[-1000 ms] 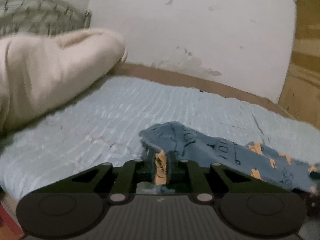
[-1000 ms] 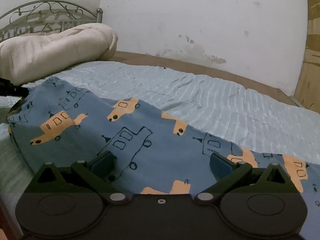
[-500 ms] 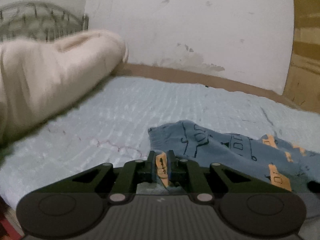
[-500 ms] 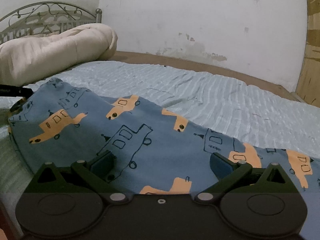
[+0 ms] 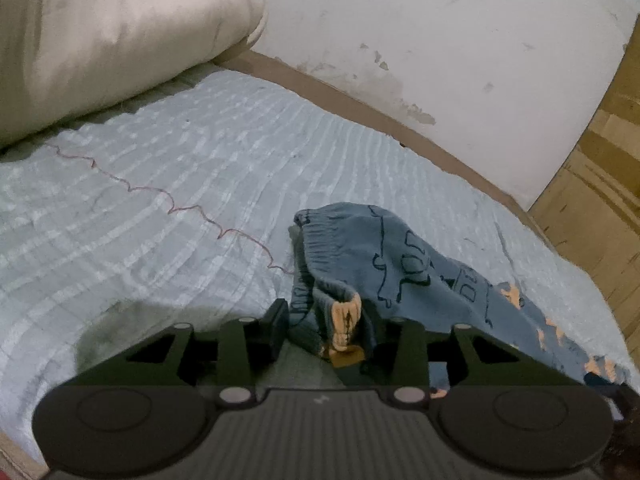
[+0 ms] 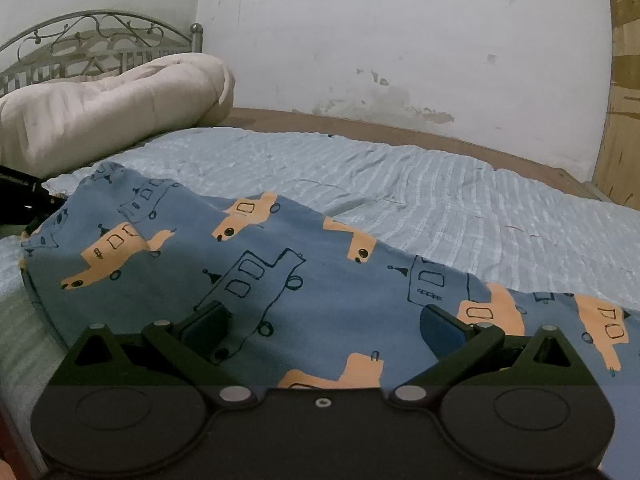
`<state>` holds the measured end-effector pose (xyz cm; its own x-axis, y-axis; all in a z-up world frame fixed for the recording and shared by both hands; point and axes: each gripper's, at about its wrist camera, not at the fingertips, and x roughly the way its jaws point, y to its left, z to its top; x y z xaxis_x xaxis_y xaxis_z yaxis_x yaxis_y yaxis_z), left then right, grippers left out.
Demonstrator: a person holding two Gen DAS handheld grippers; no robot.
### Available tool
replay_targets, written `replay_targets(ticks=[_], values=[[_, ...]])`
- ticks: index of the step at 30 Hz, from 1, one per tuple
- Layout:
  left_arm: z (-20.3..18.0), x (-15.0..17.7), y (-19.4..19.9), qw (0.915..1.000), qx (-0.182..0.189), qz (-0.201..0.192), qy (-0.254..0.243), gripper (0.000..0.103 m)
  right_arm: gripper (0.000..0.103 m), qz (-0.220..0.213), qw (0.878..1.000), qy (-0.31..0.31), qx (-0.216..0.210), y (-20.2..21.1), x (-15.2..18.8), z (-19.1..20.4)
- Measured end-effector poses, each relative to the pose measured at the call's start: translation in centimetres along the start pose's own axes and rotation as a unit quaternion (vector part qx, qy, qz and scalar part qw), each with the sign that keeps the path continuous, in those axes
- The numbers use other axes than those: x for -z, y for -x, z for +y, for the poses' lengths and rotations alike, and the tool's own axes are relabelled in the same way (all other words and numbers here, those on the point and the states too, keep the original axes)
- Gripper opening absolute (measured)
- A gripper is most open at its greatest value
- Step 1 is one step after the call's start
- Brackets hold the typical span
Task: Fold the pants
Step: 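Grasp the pants cuff with the left tool and lift it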
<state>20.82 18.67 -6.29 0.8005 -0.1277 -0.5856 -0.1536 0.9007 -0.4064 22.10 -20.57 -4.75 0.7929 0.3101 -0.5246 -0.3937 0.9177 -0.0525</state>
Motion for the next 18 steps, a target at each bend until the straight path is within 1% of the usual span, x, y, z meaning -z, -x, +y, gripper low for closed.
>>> replay_targets(ticks=[2,3,5,6,7,9,12,16,18], values=[[-0.5,0.1,0.0,0.9999,-0.011,0.000,-0.009,0.041,0.102,-0.001,1.000,-0.001,0.000,0.0,0.0,0.0],[-0.7,0.0,0.0,0.9998,-0.017,0.001,-0.008,0.038,0.102,-0.001,1.000,-0.001,0.000,0.0,0.1,0.0],[-1.3,-0.2,0.3,0.9994,-0.035,0.001,-0.005,0.020,0.102,-0.001,1.000,-0.002,-0.001,0.0,0.1,0.0],[-1.7,-0.3,0.6,0.9991,-0.041,-0.004,-0.007,0.016,0.102,-0.001,1.000,-0.003,-0.001,0.0,0.1,0.0],[-2.1,-0.4,1.1,0.9988,-0.046,-0.012,-0.010,0.010,0.102,-0.001,1.000,-0.004,-0.002,0.0,0.1,0.0],[-3.2,-0.5,2.4,0.9973,-0.061,-0.035,-0.022,0.009,0.102,-0.002,1.000,-0.006,-0.003,0.0,0.1,-0.1],[-5.0,-0.8,5.2,0.9916,-0.085,-0.084,-0.049,0.008,0.102,-0.003,1.000,-0.009,-0.005,0.0,0.1,-0.3],[-6.3,-1.1,8.7,0.9882,-0.080,-0.121,-0.049,0.008,0.102,-0.006,1.000,-0.014,-0.010,0.1,0.2,-0.4],[-7.0,-1.2,9.4,0.9860,-0.090,-0.128,-0.058,0.008,0.102,-0.009,1.000,-0.017,-0.014,0.2,0.3,-0.6]])
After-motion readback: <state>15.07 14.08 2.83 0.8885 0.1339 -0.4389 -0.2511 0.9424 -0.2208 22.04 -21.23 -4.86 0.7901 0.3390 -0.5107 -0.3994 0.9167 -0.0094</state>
